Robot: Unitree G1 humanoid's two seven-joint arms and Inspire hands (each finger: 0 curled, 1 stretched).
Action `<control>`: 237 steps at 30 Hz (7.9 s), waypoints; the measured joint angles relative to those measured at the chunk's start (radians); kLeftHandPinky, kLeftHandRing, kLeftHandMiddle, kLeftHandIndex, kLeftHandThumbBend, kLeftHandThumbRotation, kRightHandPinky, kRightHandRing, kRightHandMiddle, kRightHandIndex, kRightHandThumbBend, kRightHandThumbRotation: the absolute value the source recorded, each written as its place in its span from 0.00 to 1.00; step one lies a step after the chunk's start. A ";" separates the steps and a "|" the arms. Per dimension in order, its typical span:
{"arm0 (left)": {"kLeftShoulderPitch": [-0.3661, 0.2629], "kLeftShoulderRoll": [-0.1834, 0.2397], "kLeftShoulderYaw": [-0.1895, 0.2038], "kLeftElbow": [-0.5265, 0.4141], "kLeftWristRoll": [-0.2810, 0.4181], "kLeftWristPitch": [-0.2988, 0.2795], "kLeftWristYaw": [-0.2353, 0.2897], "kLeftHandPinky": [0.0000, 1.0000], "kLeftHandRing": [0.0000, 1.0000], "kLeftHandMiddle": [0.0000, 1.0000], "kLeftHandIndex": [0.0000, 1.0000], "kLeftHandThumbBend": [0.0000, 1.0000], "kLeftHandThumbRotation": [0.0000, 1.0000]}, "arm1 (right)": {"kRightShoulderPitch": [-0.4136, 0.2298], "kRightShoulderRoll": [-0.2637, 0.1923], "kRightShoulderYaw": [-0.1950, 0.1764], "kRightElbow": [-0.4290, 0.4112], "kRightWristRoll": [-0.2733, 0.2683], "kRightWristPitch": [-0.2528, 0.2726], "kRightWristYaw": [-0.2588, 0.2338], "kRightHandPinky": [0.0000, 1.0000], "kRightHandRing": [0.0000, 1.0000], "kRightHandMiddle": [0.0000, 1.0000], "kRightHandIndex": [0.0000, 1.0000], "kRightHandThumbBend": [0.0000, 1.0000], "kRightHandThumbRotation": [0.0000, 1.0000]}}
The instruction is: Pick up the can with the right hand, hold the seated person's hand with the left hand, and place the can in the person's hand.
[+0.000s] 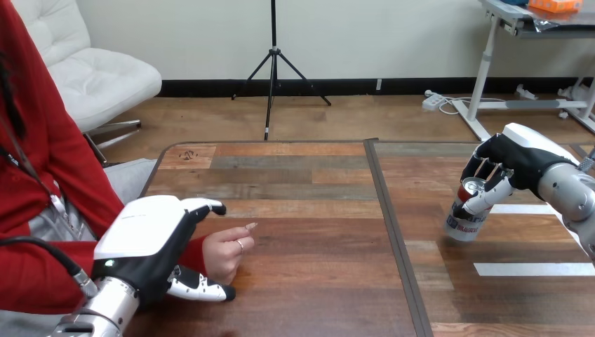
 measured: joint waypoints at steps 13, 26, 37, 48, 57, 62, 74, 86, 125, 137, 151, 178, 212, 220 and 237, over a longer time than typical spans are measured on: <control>0.006 0.000 0.015 -0.030 -0.045 0.000 0.015 0.66 0.78 0.82 0.79 1.00 0.28 | 0.000 0.000 0.000 0.000 0.000 0.000 0.000 0.49 0.52 0.53 0.47 0.81 0.00; 0.011 0.003 0.047 -0.126 -0.068 0.003 0.014 0.65 0.77 0.82 0.78 1.00 0.26 | 0.000 0.000 0.002 0.000 -0.003 0.007 0.000 0.48 0.52 0.53 0.47 0.81 0.00; 0.009 0.009 0.058 -0.162 -0.070 0.011 0.003 0.64 0.77 0.82 0.77 1.00 0.26 | 0.000 0.000 0.002 0.000 -0.003 0.021 0.000 0.55 0.58 0.57 0.47 0.82 0.00; 0.007 0.019 0.052 -0.161 -0.067 0.046 -0.059 0.67 0.77 0.80 0.77 1.00 0.26 | 0.000 0.000 0.002 0.000 -0.003 0.022 0.000 0.57 0.59 0.57 0.48 0.82 0.00; -0.006 0.044 0.042 -0.146 -0.074 0.075 -0.151 0.70 0.78 0.80 0.77 1.00 0.26 | 0.000 0.000 0.002 0.000 -0.003 0.022 0.000 0.57 0.59 0.58 0.48 0.81 0.00; -0.020 0.056 0.035 -0.123 -0.088 0.068 -0.180 0.70 0.77 0.80 0.77 1.00 0.26 | 0.000 0.000 0.002 0.000 -0.003 0.020 0.000 0.54 0.57 0.56 0.48 0.81 0.00; -0.061 0.089 0.013 -0.073 -0.106 0.052 -0.231 0.73 0.79 0.81 0.78 1.00 0.27 | 0.000 0.000 0.002 0.000 -0.003 0.017 0.000 0.47 0.51 0.52 0.47 0.81 0.00; -0.098 0.110 -0.003 -0.006 -0.096 0.033 -0.229 0.73 0.78 0.80 0.78 1.00 0.25 | 0.000 0.000 0.002 0.000 -0.003 0.017 0.000 0.48 0.52 0.53 0.47 0.81 0.00; -0.217 0.128 -0.106 0.207 0.054 0.048 -0.104 0.78 0.82 0.83 0.81 1.00 0.32 | 0.000 0.000 0.002 0.000 -0.002 0.010 0.000 0.55 0.57 0.56 0.47 0.81 0.00; -0.269 0.139 -0.127 0.237 0.039 0.065 -0.221 0.81 0.83 0.83 0.82 1.00 0.35 | 0.000 0.000 0.002 0.000 -0.002 0.009 0.000 0.52 0.55 0.55 0.48 0.81 0.00; -0.322 0.147 -0.163 0.290 0.035 0.059 -0.272 0.79 0.81 0.82 0.81 1.00 0.30 | 0.000 0.000 0.002 0.000 -0.001 0.009 0.000 0.51 0.54 0.54 0.48 0.81 0.00; -0.394 0.141 -0.255 0.383 0.096 0.054 -0.146 0.73 0.74 0.75 0.75 0.96 0.13 | 0.000 0.000 0.001 0.000 0.000 -0.002 0.000 0.49 0.52 0.53 0.47 0.81 0.00; -0.465 0.105 -0.345 0.535 0.133 0.030 0.073 0.37 0.43 0.47 0.49 0.84 0.00 | 0.000 0.000 0.001 0.000 0.001 -0.004 0.000 0.50 0.53 0.54 0.49 0.81 0.00; -0.475 0.092 -0.347 0.559 0.119 0.031 0.060 0.32 0.37 0.42 0.44 0.83 0.00 | 0.000 0.000 0.001 0.000 0.001 -0.005 0.000 0.50 0.53 0.53 0.49 0.80 0.00; -0.480 0.068 -0.346 0.577 0.068 0.054 0.003 0.21 0.28 0.36 0.36 0.81 0.00 | 0.000 0.000 -0.004 0.000 0.002 -0.014 -0.005 0.49 0.51 0.53 0.50 0.80 0.00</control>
